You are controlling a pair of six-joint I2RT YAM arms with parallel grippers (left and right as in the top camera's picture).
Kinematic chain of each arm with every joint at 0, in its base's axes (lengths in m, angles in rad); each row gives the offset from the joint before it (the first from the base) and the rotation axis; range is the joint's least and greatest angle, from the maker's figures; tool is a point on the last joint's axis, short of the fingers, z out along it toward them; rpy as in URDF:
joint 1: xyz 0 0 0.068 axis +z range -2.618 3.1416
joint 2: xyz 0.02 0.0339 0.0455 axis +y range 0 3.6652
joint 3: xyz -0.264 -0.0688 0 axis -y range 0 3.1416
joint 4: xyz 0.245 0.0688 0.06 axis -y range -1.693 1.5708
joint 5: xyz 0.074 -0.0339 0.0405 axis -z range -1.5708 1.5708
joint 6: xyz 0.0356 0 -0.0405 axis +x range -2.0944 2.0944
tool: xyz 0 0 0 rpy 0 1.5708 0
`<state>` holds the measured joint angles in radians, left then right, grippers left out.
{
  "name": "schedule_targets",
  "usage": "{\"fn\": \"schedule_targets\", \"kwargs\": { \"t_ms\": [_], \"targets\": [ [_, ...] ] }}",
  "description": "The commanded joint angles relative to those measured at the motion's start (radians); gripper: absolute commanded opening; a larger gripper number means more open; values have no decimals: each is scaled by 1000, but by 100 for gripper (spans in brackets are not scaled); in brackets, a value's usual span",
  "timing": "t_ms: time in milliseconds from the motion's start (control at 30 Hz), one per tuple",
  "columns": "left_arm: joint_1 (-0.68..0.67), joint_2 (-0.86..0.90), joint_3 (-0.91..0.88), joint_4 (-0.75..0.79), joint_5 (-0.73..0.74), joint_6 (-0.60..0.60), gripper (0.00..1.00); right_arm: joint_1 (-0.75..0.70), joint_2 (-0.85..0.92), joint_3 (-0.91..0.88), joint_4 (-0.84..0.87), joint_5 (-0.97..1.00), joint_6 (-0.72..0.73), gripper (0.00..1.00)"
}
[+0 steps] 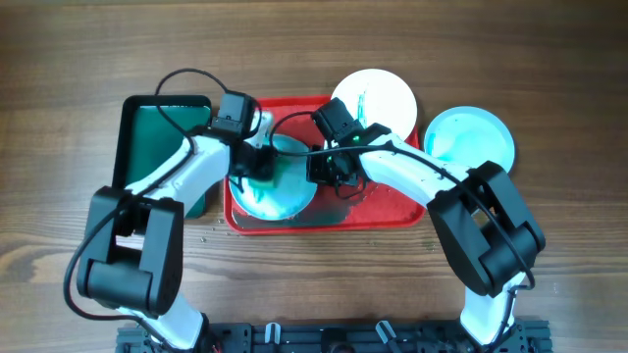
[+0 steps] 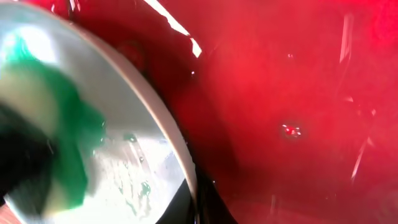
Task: Clean dirty plates on tray and stack at the side
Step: 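Scrub the held plate with the sponge in the left gripper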
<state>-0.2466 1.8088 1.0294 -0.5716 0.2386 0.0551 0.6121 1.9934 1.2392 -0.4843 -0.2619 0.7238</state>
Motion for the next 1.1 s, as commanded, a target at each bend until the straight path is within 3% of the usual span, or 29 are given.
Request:
{"fn": "schedule_targets", "kwargs": {
  "t_ms": [0,133,200,233,367,467,567,667,733,767,1000,1067],
  "targets": [
    [-13,69,-59,-80,322,231,4,1,16,26,13,-17,-7,4],
    [-6,69,-39,-49,296,250,4,1,16,26,14,-17,-7,4],
    [2,69,-19,33,140,127,4,1,16,26,13,-17,-8,4],
    [3,69,-5,125,-54,-9,4,1,16,26,13,-17,-10,4],
    [3,69,-1,225,-449,-268,4,1,16,26,15,-17,-10,4],
    [3,69,-1,161,-553,-337,4,1,16,26,20,-17,-9,4],
    [2,69,-1,57,-457,-294,4,1,16,26,20,-17,-10,4],
    [2,69,-1,-48,-127,-78,4,1,16,26,20,-17,-11,4],
    [2,69,-1,-124,118,133,4,1,16,26,21,-17,-11,4],
    [2,69,-1,-154,179,204,4,1,16,26,21,-17,-11,4],
    [2,69,-1,-175,290,369,4,1,16,26,23,-17,-15,5],
    [2,69,-1,-96,249,365,4,1,16,26,23,-21,-17,4]
  ]
}}
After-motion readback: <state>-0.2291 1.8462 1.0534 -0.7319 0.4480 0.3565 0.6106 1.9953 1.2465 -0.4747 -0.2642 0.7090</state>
